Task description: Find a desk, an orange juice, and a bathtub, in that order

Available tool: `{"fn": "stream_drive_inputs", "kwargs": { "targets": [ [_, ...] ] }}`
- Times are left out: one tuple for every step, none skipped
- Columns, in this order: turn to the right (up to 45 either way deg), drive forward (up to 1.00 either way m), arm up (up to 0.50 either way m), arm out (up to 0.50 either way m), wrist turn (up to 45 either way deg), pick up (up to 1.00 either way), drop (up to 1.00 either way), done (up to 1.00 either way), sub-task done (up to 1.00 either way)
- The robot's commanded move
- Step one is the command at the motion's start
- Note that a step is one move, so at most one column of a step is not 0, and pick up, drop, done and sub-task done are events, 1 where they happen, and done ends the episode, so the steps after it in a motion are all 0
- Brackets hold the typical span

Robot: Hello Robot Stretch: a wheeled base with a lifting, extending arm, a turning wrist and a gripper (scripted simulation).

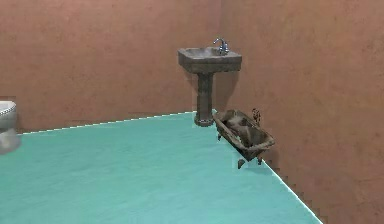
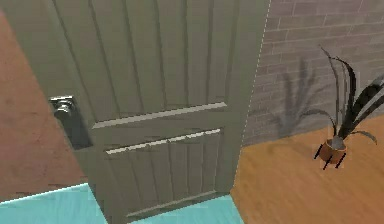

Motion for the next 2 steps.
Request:
{"fn": "stream_drive_inputs", "kwargs": {
  "targets": [
    [0.0, 0.45, 0.00, 0.00, 0.0, 0.00, 0.00, 0.00, 0.00],
    [27.0, 0.00, 0.00, 0.00, 0.0, 0.00, 0.00, 0.00, 0.00]
  ]
}}
